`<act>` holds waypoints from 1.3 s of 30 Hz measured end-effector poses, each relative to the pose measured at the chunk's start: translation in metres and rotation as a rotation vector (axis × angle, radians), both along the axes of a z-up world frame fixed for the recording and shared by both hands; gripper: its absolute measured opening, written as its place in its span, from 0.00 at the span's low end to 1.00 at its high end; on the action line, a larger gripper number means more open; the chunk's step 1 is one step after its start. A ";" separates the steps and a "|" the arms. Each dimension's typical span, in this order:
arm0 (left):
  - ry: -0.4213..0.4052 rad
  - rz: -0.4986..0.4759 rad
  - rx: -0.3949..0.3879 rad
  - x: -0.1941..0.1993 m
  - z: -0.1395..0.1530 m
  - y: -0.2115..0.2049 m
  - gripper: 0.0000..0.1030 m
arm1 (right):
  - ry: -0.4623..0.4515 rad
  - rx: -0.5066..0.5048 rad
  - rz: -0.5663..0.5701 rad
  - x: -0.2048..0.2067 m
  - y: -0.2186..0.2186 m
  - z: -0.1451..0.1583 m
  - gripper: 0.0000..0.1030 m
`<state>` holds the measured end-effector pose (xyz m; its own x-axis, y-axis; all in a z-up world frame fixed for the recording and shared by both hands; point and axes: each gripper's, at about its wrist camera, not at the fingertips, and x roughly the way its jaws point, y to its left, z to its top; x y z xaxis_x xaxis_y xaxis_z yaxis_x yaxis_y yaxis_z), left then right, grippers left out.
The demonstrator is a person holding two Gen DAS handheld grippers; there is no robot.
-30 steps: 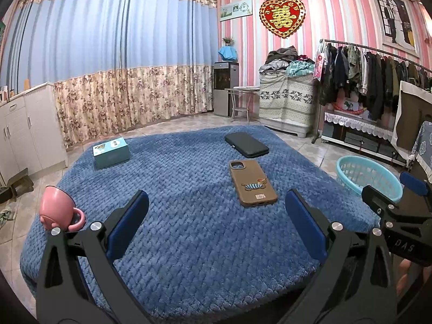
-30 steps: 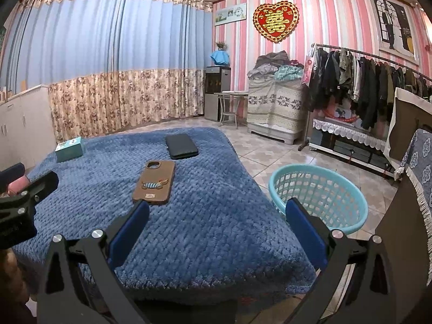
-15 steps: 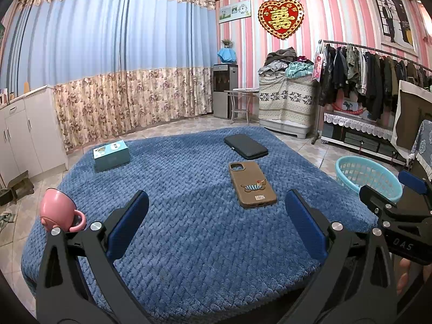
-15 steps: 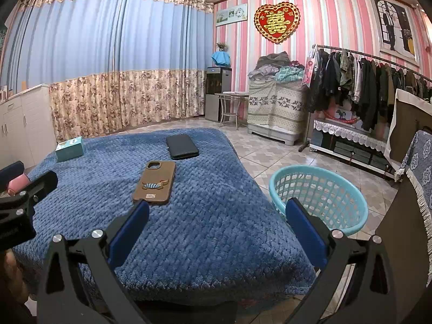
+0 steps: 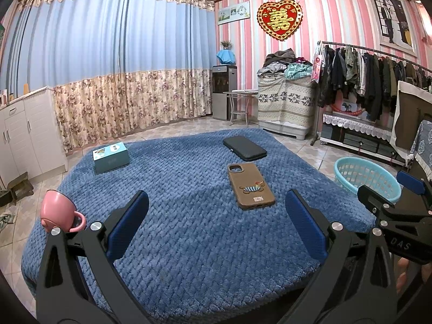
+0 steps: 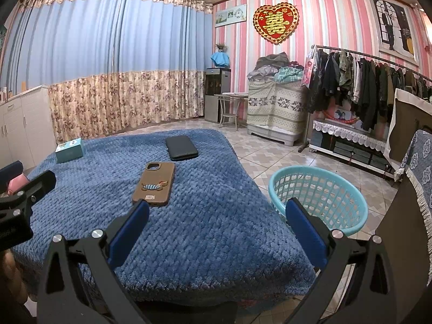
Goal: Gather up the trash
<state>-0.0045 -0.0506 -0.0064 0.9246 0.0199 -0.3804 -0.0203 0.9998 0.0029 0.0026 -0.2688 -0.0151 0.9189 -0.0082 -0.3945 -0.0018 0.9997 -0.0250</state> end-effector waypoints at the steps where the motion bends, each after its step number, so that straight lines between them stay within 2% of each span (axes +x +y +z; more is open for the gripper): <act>1: 0.000 -0.001 0.000 0.000 0.000 0.000 0.95 | 0.000 0.001 0.000 0.000 -0.001 0.000 0.96; 39: -0.001 -0.001 0.000 0.002 -0.002 -0.001 0.95 | -0.004 0.003 0.000 0.000 -0.003 0.000 0.96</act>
<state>-0.0023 -0.0513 -0.0082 0.9250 0.0186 -0.3795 -0.0189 0.9998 0.0029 0.0022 -0.2721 -0.0156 0.9204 -0.0071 -0.3910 -0.0016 0.9998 -0.0220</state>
